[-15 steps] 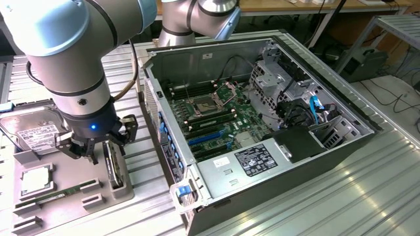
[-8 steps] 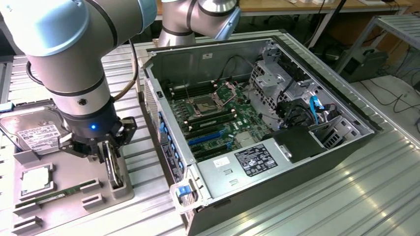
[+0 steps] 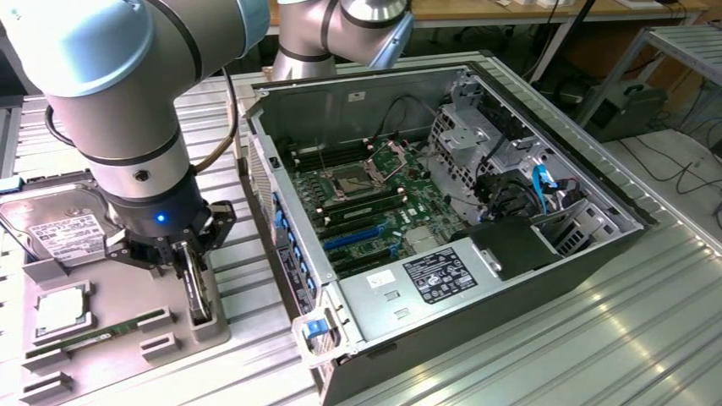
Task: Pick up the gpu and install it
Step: 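Pick up the gpu and move the gpu toward the slot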
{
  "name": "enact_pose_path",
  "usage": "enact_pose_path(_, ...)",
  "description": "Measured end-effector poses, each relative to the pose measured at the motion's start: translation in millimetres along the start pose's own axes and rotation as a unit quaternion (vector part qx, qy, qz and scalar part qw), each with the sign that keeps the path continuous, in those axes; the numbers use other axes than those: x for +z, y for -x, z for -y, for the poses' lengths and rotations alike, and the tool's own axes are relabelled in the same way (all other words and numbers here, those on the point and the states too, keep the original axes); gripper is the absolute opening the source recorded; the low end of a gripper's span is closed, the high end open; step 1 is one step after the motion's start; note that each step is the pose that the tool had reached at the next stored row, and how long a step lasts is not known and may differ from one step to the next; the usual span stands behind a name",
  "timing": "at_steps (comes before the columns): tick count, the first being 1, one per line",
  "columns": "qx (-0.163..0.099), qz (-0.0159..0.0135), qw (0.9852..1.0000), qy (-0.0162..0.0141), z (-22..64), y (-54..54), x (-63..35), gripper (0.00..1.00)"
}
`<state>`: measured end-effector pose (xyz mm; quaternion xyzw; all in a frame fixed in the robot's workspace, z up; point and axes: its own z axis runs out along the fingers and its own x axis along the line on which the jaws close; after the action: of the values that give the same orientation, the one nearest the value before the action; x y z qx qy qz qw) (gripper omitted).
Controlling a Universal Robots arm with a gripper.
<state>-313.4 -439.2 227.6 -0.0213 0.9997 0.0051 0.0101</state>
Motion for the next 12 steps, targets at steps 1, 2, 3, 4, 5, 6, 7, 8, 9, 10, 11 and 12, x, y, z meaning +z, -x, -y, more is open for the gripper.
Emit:
enact_pose_path(1, 0.0, 0.0, 1.0, 0.0, 0.0, 0.0, 0.0, 0.3)
enact_pose_path(2, 0.0, 0.0, 1.0, 0.0, 0.0, 0.0, 0.0, 0.3)
enact_pose_path(3, 0.0, 0.0, 1.0, 0.0, 0.0, 0.0, 0.0, 0.3)
enact_pose_path(4, 0.0, 0.0, 1.0, 0.0, 0.0, 0.0, 0.0, 0.3)
enact_pose_path(5, 0.0, 0.0, 1.0, 0.0, 0.0, 0.0, 0.0, 0.3)
enact_pose_path(6, 0.0, 0.0, 1.0, 0.0, 0.0, 0.0, 0.0, 0.3)
enact_pose_path(7, 0.0, 0.0, 1.0, 0.0, 0.0, 0.0, 0.0, 0.3)
enact_pose_path(8, 0.0, 0.0, 1.0, 0.0, 0.0, 0.0, 0.0, 0.3)
enact_pose_path(9, 0.0, 0.0, 1.0, 0.0, 0.0, 0.0, -0.2, 0.3)
enact_pose_path(10, 0.0, -0.0001, 1.0, -0.0001, 0.0, 0.0, -1.3, 0.3)
enact_pose_path(11, 0.0, -0.0002, 1.0, 0.0, -0.1, 0.1, -2.7, 0.3)
enact_pose_path(12, 0.0, -0.0006, 1.0, 0.0, -0.1, 0.1, -4.6, 0.3)
